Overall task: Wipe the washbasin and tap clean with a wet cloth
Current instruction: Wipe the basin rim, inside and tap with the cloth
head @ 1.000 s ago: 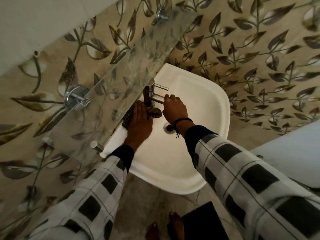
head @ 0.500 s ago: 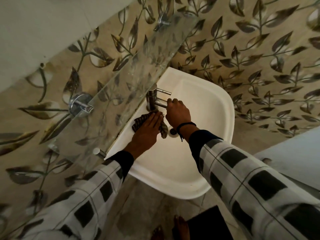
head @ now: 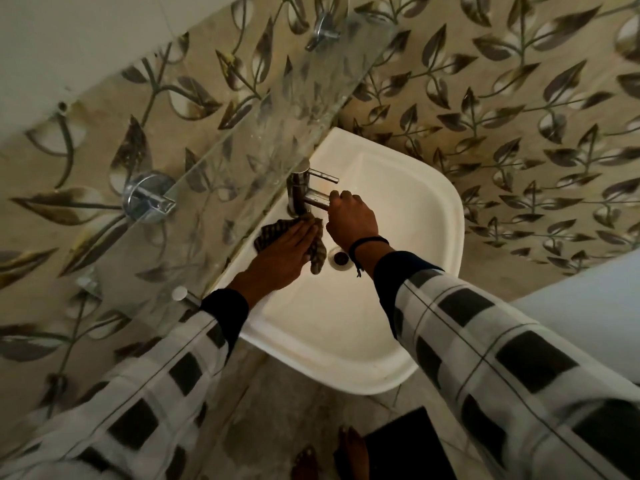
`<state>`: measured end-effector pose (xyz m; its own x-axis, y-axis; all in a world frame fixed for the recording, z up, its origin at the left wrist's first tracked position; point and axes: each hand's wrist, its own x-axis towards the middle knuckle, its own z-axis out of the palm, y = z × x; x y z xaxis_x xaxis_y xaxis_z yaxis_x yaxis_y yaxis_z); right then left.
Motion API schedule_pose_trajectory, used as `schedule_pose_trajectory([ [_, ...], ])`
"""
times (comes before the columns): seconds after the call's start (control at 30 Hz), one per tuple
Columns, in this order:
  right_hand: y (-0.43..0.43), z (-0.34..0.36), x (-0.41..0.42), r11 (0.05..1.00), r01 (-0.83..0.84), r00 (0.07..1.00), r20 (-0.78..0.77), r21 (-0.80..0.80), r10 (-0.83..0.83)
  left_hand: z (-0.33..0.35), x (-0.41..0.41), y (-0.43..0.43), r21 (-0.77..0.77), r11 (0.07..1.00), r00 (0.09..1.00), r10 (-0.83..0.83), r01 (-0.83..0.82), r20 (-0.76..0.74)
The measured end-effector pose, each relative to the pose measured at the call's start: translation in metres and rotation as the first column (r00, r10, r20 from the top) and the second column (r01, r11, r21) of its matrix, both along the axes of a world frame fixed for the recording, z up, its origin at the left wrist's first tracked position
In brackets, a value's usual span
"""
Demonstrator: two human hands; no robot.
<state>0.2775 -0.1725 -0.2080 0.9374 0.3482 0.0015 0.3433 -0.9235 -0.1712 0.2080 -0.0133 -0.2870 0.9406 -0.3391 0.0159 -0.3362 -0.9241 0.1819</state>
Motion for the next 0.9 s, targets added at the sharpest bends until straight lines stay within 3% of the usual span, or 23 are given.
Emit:
schedule_pose_trajectory([
  [0.07,-0.001,0.000,-0.001,1.000,-0.004,1.000,0.009,0.007,0.004,0.001,-0.018,0.018,-0.060,0.996,0.992,0.059,-0.066,-0.108],
  [0.23,0.001,0.002,-0.003,1.000,0.007,1.000,-0.012,0.016,-0.007,-0.003,-0.068,0.059,-0.011,0.993,0.968,0.110,-0.115,-0.227],
  [0.47,0.001,0.005,-0.002,1.000,0.002,1.000,-0.017,-0.016,-0.002,0.009,-0.051,0.022,-0.079,0.949,0.948,0.293,-0.304,-0.126],
  [0.67,0.001,0.005,-0.002,0.999,-0.011,1.000,0.000,-0.030,0.011,0.005,0.000,0.015,-0.082,0.947,0.944,0.297,-0.310,-0.140],
  [0.77,0.000,0.005,-0.002,1.000,-0.009,1.000,0.003,-0.030,0.009,0.003,-0.023,0.015,-0.086,0.959,0.962,0.262,-0.268,-0.081],
  [0.9,0.000,0.006,-0.002,0.999,-0.006,1.000,0.001,-0.036,0.006,0.010,-0.077,0.026,-0.011,0.962,0.951,0.267,-0.272,-0.155],
])
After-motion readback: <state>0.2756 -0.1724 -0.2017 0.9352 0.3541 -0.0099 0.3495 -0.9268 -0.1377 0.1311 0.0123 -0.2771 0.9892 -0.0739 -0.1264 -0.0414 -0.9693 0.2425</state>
